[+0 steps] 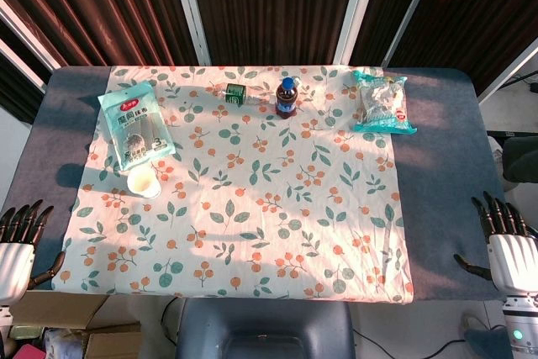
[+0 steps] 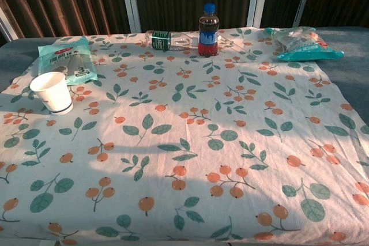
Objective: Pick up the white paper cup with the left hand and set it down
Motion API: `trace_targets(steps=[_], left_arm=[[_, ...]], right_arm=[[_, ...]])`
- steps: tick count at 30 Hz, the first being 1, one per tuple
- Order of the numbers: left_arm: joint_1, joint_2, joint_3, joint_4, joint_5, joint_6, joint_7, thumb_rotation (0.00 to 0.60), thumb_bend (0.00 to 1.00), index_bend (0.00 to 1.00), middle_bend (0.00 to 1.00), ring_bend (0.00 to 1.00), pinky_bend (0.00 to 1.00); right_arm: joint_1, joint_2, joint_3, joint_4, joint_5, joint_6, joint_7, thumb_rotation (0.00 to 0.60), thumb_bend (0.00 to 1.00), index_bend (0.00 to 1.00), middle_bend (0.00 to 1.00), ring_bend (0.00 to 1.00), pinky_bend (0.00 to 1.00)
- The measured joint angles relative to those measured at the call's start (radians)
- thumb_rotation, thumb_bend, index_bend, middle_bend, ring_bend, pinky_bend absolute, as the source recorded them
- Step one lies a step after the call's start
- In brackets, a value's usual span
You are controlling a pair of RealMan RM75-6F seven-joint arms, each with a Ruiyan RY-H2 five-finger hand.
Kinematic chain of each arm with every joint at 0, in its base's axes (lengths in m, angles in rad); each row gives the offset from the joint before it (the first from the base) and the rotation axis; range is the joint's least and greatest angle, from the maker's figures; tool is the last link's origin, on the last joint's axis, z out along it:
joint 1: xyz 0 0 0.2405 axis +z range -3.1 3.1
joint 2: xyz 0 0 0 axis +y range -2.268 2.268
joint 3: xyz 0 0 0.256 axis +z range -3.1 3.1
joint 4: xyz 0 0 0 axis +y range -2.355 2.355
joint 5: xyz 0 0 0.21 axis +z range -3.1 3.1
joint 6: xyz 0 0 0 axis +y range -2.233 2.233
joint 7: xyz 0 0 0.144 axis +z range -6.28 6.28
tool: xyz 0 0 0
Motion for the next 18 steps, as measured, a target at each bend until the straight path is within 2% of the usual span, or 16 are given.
trace_targets(steps=[13, 18], left_arm=[[-0.019, 0.012, -0.004, -0.015, 0.004, -0.023, 0.007, 0.464, 0.34, 0.0, 0.0, 0.0, 0.0], [-0.066, 0.04, -0.017, -0.065, 0.019, -0.075, 0.038, 0.552, 0.35, 0.0, 0.0, 0.0, 0.0]], right_arm=[[0.002, 0.007, 0.005, -0.008, 0.009, -0.003, -0.002, 0.6, 0.0, 0.0, 0.0, 0.0, 0.0], [0.003, 0.008, 0.003, -0.007, 0.011, -0.007, -0.012, 0.6, 0.0, 0.0, 0.0, 0.0, 0.0]])
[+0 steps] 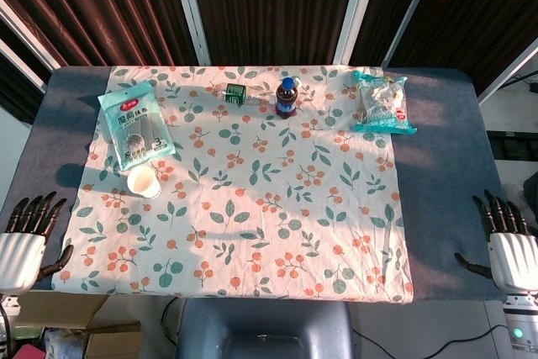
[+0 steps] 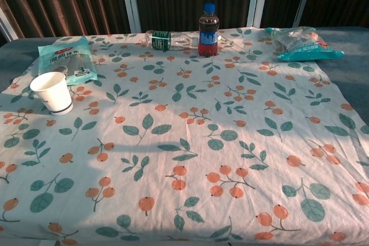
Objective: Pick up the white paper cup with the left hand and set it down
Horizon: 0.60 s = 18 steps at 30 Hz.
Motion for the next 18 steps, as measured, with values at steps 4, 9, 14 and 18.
trace_targets(steps=[4, 9, 14, 18], left_arm=[[-0.065, 0.024, -0.017, -0.056, 0.005, -0.084, 0.039, 0.598, 0.35, 0.0, 0.0, 0.0, 0.0], [-0.189, 0.034, -0.062, -0.115, -0.023, -0.248, 0.106, 0.6, 0.35, 0.0, 0.0, 0.0, 0.0], [-0.303, 0.007, -0.105, -0.136, -0.112, -0.395, 0.26, 0.6, 0.35, 0.0, 0.0, 0.0, 0.0], [-0.389, -0.034, -0.123, -0.125, -0.22, -0.482, 0.47, 0.6, 0.34, 0.0, 0.0, 0.0, 0.0]], right_arm=[[0.004, 0.0, 0.0, 0.003, -0.002, -0.003, -0.009, 0.6, 0.0, 0.0, 0.0, 0.0, 0.0], [0.01, 0.007, 0.005, -0.003, -0.002, -0.005, -0.015, 0.6, 0.0, 0.0, 0.0, 0.0, 0.0], [0.014, 0.002, 0.004, -0.002, 0.004, -0.018, -0.02, 0.6, 0.0, 0.0, 0.0, 0.0, 0.0], [0.013, -0.002, 0.004, 0.006, 0.012, -0.019, -0.018, 0.6, 0.0, 0.0, 0.0, 0.0, 0.0]])
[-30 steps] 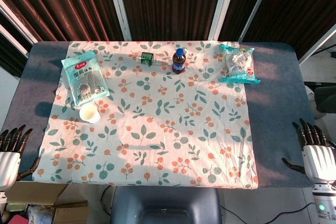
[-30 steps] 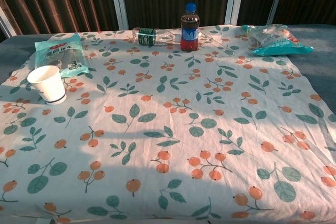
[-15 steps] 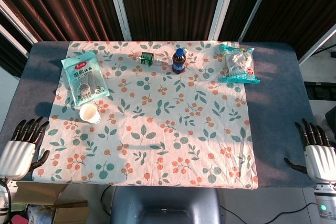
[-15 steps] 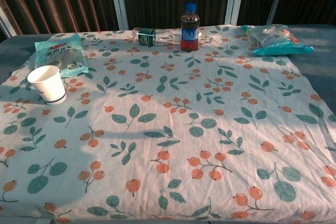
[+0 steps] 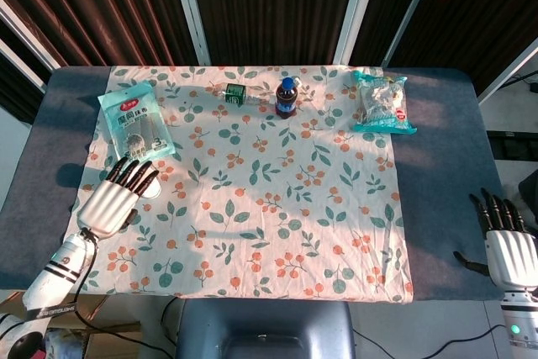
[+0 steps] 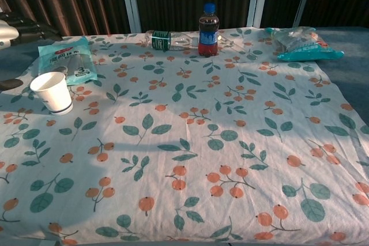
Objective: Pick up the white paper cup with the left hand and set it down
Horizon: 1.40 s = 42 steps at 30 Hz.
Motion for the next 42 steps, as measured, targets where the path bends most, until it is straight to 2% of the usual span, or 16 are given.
trace_targets(steps=[5, 9, 12, 16, 24, 31, 36, 38, 40, 42], left_arm=[[-0.099, -0.065, -0.003, 0.03, -0.202, -0.081, 0.244, 0.6, 0.33, 0.0, 0.0, 0.0, 0.0], [-0.188, -0.134, 0.012, 0.078, -0.412, -0.12, 0.404, 0.6, 0.33, 0.0, 0.0, 0.0, 0.0], [-0.253, -0.186, 0.033, 0.123, -0.546, -0.13, 0.492, 0.6, 0.33, 0.0, 0.0, 0.0, 0.0], [-0.328, -0.242, 0.073, 0.19, -0.67, -0.141, 0.551, 0.6, 0.33, 0.0, 0.0, 0.0, 0.0], [-0.402, -0.303, 0.17, 0.293, -0.777, -0.094, 0.649, 0.6, 0.33, 0.0, 0.0, 0.0, 0.0], [-0.426, -0.314, 0.215, 0.309, -0.844, -0.047, 0.7, 0.6, 0.34, 0.0, 0.0, 0.0, 0.0], [-0.438, -0.321, 0.232, 0.317, -0.857, -0.045, 0.699, 0.6, 0.38, 0.0, 0.01, 0.0, 0.0], [-0.44, -0.322, 0.234, 0.319, -0.854, -0.046, 0.697, 0.6, 0.43, 0.04, 0.05, 0.0, 0.0], [-0.44, -0.322, 0.237, 0.321, -0.845, -0.046, 0.69, 0.6, 0.49, 0.12, 0.13, 0.0, 0.0], [-0.439, -0.324, 0.24, 0.326, -0.824, -0.045, 0.675, 0.6, 0.5, 0.16, 0.17, 0.0, 0.0]], right_arm=[[-0.002, -0.005, 0.0, 0.012, 0.009, -0.003, 0.01, 0.6, 0.0, 0.0, 0.0, 0.0, 0.0], [-0.003, -0.007, -0.001, 0.016, 0.009, -0.004, 0.013, 0.6, 0.0, 0.0, 0.0, 0.0, 0.0], [-0.005, -0.006, 0.0, 0.018, 0.013, -0.003, 0.017, 0.6, 0.0, 0.0, 0.0, 0.0, 0.0], [-0.006, -0.003, 0.004, 0.022, 0.019, -0.003, 0.026, 0.6, 0.0, 0.0, 0.0, 0.0, 0.0], [-0.003, -0.008, 0.005, 0.032, 0.03, -0.016, 0.032, 0.6, 0.0, 0.0, 0.0, 0.0, 0.0], [0.002, -0.012, 0.007, 0.035, 0.036, -0.027, 0.027, 0.6, 0.0, 0.0, 0.0, 0.0, 0.0], [0.005, -0.015, 0.006, 0.034, 0.036, -0.03, 0.021, 0.6, 0.0, 0.0, 0.0, 0.0, 0.0], [0.005, -0.015, 0.006, 0.033, 0.036, -0.03, 0.02, 0.6, 0.0, 0.0, 0.0, 0.0, 0.0], [0.005, -0.016, 0.006, 0.034, 0.039, -0.032, 0.019, 0.6, 0.0, 0.0, 0.0, 0.0, 0.0], [0.005, -0.016, 0.006, 0.034, 0.041, -0.034, 0.017, 0.6, 0.0, 0.0, 0.0, 0.0, 0.0]])
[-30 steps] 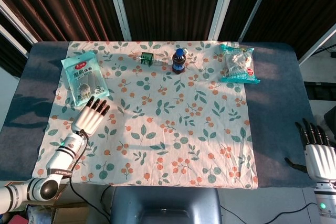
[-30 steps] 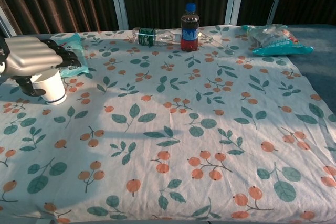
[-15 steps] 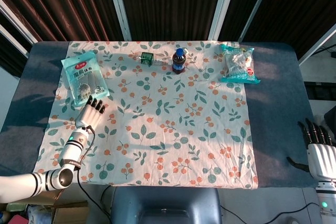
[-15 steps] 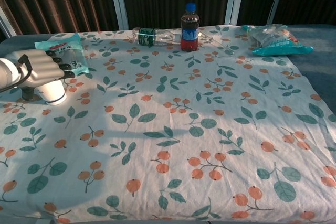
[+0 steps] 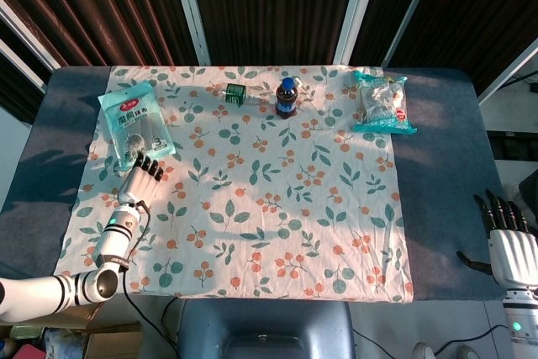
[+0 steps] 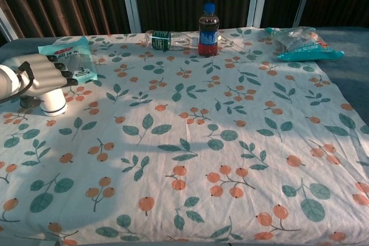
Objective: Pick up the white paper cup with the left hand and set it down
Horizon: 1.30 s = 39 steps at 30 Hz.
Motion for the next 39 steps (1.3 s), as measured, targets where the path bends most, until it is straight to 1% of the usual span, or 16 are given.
trace_targets(steps=[8, 11, 14, 17, 22, 24, 26, 27, 30, 33, 37, 39], left_arm=[[0.023, 0.0, 0.006, 0.018, 0.131, 0.019, -0.117, 0.6, 0.51, 0.23, 0.24, 0.0, 0.0], [0.038, 0.012, -0.008, 0.003, 0.171, 0.03, -0.192, 0.6, 0.5, 0.22, 0.24, 0.0, 0.0], [0.06, 0.033, -0.031, -0.032, 0.215, 0.034, -0.311, 0.6, 0.49, 0.21, 0.23, 0.0, 0.0], [0.089, 0.056, -0.058, -0.071, 0.274, 0.027, -0.483, 0.6, 0.48, 0.2, 0.22, 0.0, 0.0], [0.149, 0.071, -0.1, -0.107, 0.422, 0.017, -0.859, 0.6, 0.47, 0.19, 0.21, 0.0, 0.0], [0.175, 0.063, -0.114, -0.106, 0.491, 0.019, -1.02, 0.6, 0.47, 0.19, 0.21, 0.0, 0.0], [0.196, 0.049, -0.126, -0.098, 0.545, 0.021, -1.154, 0.6, 0.47, 0.19, 0.21, 0.0, 0.0], [0.209, 0.037, -0.133, -0.088, 0.577, 0.022, -1.24, 0.6, 0.47, 0.19, 0.21, 0.0, 0.0], [0.238, -0.003, -0.147, -0.05, 0.65, 0.018, -1.434, 0.6, 0.46, 0.19, 0.21, 0.0, 0.0], [0.263, -0.053, -0.153, 0.015, 0.719, 0.007, -1.582, 0.6, 0.46, 0.18, 0.21, 0.0, 0.0], [0.282, -0.114, -0.152, 0.111, 0.783, -0.008, -1.686, 0.6, 0.46, 0.18, 0.2, 0.0, 0.0], [0.286, -0.136, -0.148, 0.15, 0.812, -0.025, -1.723, 0.6, 0.46, 0.14, 0.17, 0.0, 0.0]], right_arm=[[0.003, 0.001, -0.001, -0.003, 0.01, -0.014, -0.006, 0.6, 0.0, 0.0, 0.0, 0.0, 0.0], [0.001, 0.004, 0.0, -0.004, 0.011, -0.01, -0.003, 0.6, 0.0, 0.0, 0.0, 0.0, 0.0], [0.0, 0.006, 0.001, -0.002, 0.016, -0.011, 0.0, 0.6, 0.0, 0.0, 0.0, 0.0, 0.0], [0.002, 0.005, 0.0, 0.0, 0.02, -0.02, -0.001, 0.6, 0.0, 0.0, 0.0, 0.0, 0.0], [0.01, -0.002, -0.002, -0.003, 0.019, -0.033, -0.013, 0.6, 0.0, 0.0, 0.0, 0.0, 0.0], [0.012, -0.002, -0.003, -0.008, 0.016, -0.032, -0.017, 0.6, 0.0, 0.0, 0.0, 0.0, 0.0], [0.013, -0.001, -0.002, -0.011, 0.015, -0.031, -0.019, 0.6, 0.0, 0.0, 0.0, 0.0, 0.0], [0.013, 0.0, -0.001, -0.014, 0.015, -0.031, -0.02, 0.6, 0.0, 0.0, 0.0, 0.0, 0.0], [0.013, 0.007, 0.001, -0.019, 0.019, -0.03, -0.022, 0.6, 0.0, 0.0, 0.0, 0.0, 0.0], [0.01, 0.01, 0.0, -0.02, 0.022, -0.027, -0.019, 0.6, 0.0, 0.0, 0.0, 0.0, 0.0], [0.007, 0.012, -0.001, -0.019, 0.022, -0.024, -0.015, 0.6, 0.0, 0.0, 0.0, 0.0, 0.0], [0.006, 0.011, -0.001, -0.02, 0.021, -0.021, -0.015, 0.6, 0.0, 0.0, 0.0, 0.0, 0.0]])
